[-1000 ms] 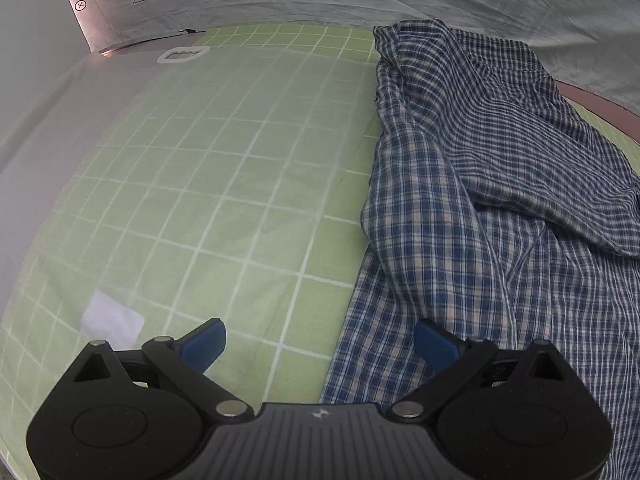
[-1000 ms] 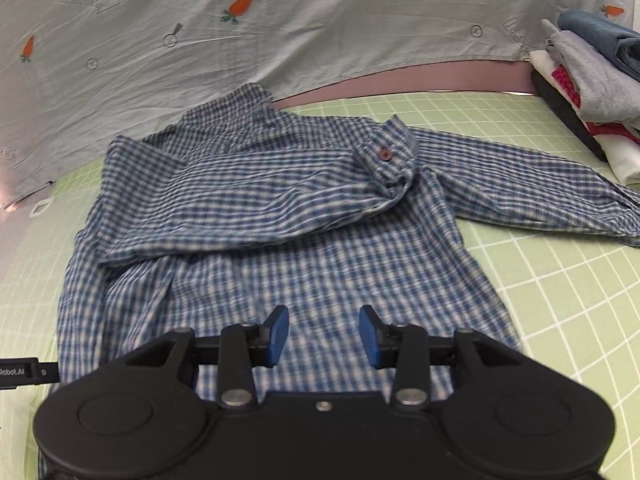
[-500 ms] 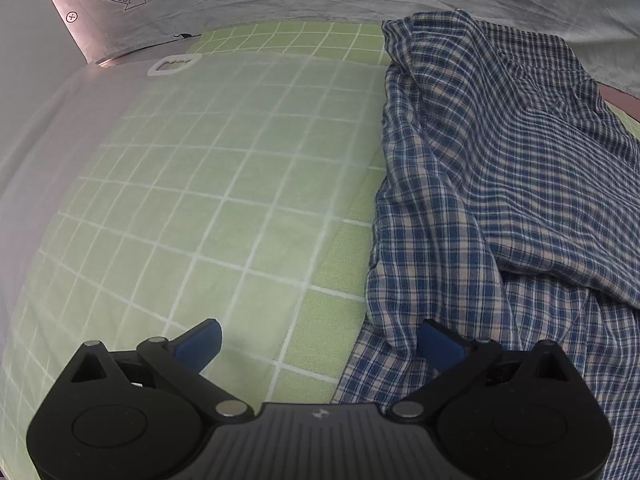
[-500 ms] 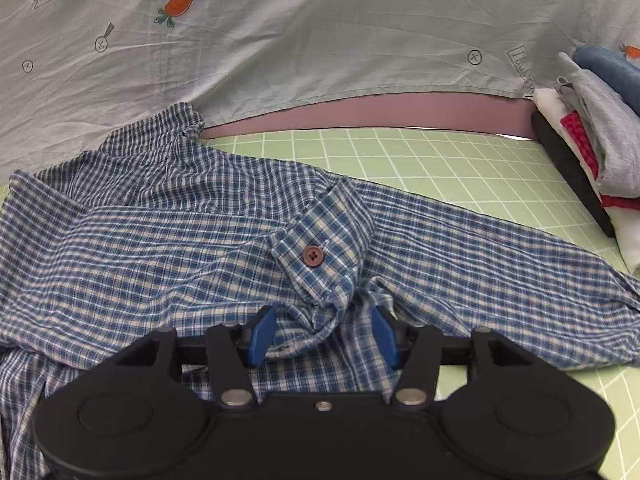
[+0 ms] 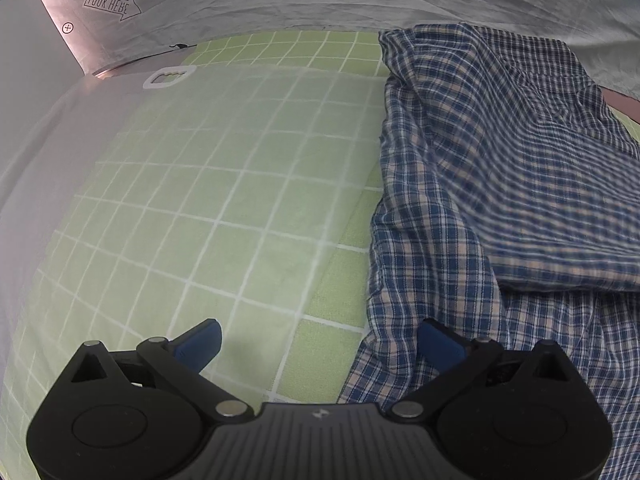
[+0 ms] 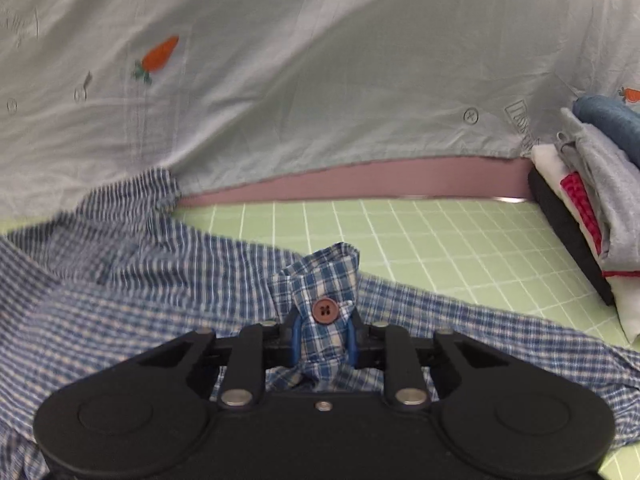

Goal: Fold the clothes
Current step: 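Grasp the buttoned cuff with the right gripper while the left gripper grasps the shirt edge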

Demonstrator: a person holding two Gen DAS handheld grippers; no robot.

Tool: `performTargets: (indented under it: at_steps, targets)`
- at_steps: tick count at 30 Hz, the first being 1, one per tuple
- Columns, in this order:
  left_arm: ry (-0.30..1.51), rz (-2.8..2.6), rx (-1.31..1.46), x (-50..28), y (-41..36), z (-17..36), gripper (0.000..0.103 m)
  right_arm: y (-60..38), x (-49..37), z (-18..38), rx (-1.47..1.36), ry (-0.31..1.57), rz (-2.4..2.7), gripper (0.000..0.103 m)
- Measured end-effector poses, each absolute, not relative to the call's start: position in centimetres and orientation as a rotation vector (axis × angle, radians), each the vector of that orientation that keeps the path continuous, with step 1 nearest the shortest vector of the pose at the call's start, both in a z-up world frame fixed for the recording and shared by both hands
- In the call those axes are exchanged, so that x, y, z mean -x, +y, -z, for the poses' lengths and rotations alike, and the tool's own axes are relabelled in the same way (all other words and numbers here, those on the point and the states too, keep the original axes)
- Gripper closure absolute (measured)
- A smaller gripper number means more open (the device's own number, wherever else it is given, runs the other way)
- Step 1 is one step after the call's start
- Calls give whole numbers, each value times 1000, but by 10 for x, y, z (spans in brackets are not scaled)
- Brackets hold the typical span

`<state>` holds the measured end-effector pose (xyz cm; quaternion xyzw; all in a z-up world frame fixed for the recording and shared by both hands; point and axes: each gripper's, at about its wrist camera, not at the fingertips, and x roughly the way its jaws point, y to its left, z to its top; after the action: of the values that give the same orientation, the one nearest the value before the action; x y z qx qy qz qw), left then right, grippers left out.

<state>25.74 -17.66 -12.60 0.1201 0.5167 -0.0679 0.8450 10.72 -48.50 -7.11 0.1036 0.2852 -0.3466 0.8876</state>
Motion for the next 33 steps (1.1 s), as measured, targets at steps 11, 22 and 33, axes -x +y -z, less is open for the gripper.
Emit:
performTargets:
  at_steps: [11,22,33]
  targets:
    - [1126,164,-200,-266,-171,123,0,-551,-69,79,-412,611,922,74]
    - [1077,282,-23,-344,-193,96,0,-548,-41,111,-613,627,987,37]
    - [1069,338,102,-431,-233,108,31,-569,-33,121,-701,630,1019,36]
